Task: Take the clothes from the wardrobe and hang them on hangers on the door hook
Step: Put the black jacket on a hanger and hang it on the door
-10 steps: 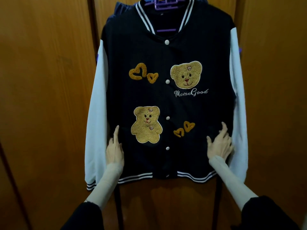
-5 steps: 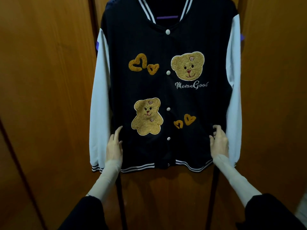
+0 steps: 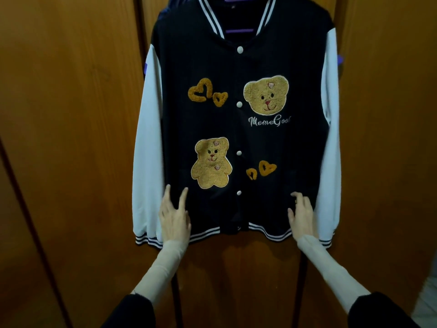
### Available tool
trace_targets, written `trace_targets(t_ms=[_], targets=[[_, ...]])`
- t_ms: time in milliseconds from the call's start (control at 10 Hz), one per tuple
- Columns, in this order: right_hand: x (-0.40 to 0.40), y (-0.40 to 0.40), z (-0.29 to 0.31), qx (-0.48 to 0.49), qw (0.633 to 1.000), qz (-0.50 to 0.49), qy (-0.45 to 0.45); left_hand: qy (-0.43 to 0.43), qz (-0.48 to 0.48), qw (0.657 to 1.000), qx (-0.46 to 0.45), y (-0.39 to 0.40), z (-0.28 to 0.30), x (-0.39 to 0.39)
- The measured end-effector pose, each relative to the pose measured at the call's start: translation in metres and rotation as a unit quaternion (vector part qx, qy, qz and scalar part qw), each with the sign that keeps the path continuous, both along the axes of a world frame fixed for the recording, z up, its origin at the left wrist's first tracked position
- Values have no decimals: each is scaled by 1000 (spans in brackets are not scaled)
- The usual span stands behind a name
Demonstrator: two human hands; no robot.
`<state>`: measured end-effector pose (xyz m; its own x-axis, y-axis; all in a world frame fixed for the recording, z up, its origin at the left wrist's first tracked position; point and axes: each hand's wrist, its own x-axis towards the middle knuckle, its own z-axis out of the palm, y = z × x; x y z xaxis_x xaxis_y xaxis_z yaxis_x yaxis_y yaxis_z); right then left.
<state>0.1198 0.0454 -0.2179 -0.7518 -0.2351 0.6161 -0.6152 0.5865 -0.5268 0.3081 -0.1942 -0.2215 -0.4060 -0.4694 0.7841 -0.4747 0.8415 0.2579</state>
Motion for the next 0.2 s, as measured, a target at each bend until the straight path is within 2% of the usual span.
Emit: trace_targets(t_ms=[100, 200], targets=[[18, -10, 2, 12, 999, -22, 32, -1, -9, 998, -62, 14, 1, -5], [41, -17, -17, 12, 998, 8, 63, 32, -97, 990, -94, 39, -12, -5]])
